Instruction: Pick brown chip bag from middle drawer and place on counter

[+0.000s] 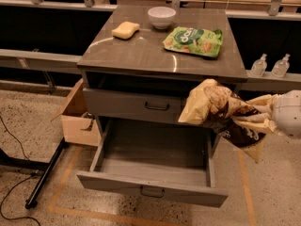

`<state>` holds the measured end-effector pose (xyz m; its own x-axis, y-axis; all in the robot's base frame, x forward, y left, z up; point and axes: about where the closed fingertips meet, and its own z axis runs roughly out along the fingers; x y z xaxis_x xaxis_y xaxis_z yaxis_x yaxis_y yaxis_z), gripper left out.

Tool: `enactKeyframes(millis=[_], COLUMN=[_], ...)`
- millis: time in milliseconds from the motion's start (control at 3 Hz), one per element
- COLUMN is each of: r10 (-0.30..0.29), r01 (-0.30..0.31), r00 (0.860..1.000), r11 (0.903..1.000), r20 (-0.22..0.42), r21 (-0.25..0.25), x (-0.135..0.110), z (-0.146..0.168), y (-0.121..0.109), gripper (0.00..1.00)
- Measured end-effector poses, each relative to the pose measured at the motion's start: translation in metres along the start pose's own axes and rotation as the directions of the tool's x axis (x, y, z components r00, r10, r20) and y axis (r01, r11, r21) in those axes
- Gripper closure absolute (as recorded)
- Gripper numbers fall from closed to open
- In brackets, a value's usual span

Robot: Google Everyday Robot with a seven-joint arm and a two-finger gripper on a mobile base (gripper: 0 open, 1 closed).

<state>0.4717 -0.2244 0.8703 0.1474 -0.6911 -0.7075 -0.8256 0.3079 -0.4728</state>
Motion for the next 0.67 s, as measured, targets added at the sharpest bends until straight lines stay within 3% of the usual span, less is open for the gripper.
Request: enactKeyframes(millis=[333,667], r10=[-0.003,-0.031], r01=[0.003,0.03], r00=[1.0,0.999], r11=[1.0,0.9985], r20=[0.002,0.021], r21=[0.004,0.046], x=[-0.001,-0.013], z=[0.002,0.017], y=[-0.002,-0.02], gripper=[1.0,1.0])
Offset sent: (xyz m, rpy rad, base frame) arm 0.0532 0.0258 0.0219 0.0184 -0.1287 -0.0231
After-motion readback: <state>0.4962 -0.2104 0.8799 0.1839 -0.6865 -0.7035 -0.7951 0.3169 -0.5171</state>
